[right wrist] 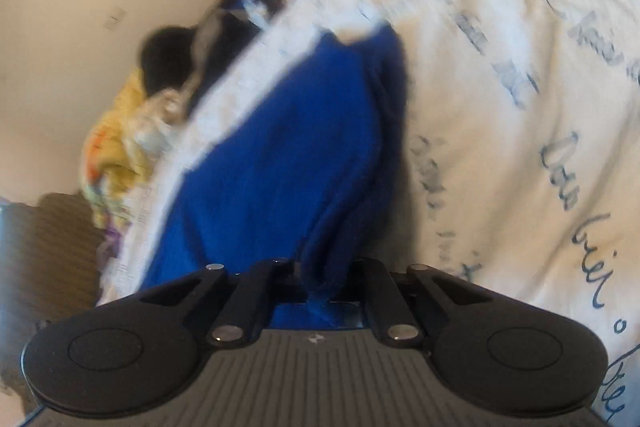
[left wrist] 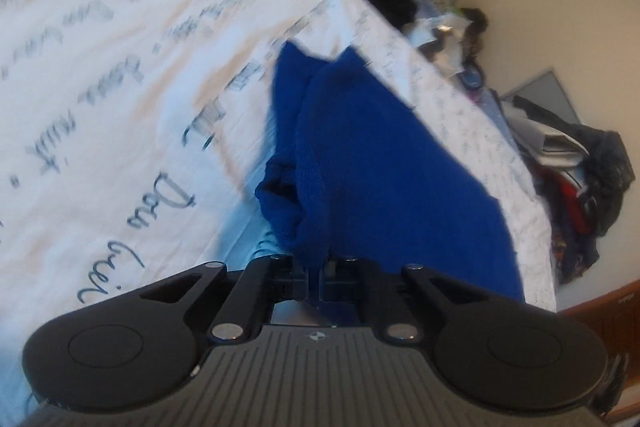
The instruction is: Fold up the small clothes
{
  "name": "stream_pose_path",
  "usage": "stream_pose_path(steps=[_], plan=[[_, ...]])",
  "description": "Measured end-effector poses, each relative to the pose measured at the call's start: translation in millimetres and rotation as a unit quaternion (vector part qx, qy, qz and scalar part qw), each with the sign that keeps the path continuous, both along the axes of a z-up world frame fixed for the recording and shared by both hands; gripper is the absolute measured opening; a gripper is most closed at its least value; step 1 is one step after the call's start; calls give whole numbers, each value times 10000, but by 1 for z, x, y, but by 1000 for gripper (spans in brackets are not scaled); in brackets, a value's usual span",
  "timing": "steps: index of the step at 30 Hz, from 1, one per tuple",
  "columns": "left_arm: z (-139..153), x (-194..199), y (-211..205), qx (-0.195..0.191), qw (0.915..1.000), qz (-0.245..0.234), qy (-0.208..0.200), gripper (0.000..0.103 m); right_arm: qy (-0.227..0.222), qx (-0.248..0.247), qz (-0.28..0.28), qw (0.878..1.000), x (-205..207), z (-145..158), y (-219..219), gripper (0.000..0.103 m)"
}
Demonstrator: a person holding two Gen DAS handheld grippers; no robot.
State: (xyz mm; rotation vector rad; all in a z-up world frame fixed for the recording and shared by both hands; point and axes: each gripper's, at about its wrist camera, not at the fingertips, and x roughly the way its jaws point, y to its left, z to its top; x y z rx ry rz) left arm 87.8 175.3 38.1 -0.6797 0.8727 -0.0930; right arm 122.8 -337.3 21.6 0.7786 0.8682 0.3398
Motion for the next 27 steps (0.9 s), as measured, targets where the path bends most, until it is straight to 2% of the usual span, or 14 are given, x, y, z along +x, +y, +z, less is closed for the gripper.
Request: stream_pose_path(steps=[6,9,11,13,14,16,17,18,19,20,21,23,25,27], plan=[[64,-69,4,-239,9968,-583,-498,5,-551,76,379,9977,-60,53,-20,4],[63,-127,11,-38,9954,-841,-468,5,-469,276,536,9971,-113,54,-29,5],[46,-153,19,316,9943,-922,-433,11,-2,102,480,9988,-140,38,-29,9],[31,-168,34,796,9949,-560,-272,21,417,-280,290,9983,-150,22,-30,26],[29,-167,39,998,9939,-406,-234,26,483,-543,161,9972,-147,20,-33,30],[40,-151,45,1429,9884,-177,-479,28,329,-971,-194,9945,-133,30,-38,49],[48,-142,39,1662,9837,-170,-666,42,66,-1043,-210,9943,-122,38,-37,57],[55,-128,31,1868,9779,-253,-902,55,-256,-1084,-151,9937,-108,46,-33,72],[60,-112,20,2061,9715,-328,-1128,87,-508,-1137,-93,9922,-92,54,-27,77],[61,-97,7,2263,9661,-249,-1222,100,-641,-1171,29,9910,-74,57,-19,77],[59,-81,-7,2446,9613,-203,-1249,94,-710,-1239,237,9895,-53,58,-8,76],[49,-46,-37,2650,9538,-639,-1263,74,-701,-1604,431,9836,-13,53,15,75],[26,-7,-59,2723,9538,-861,-934,66,-536,-2113,644,9738,23,43,41,74],[-1,27,-72,2775,9556,-916,-393,46,-303,-2568,662,9637,46,22,57,74]])
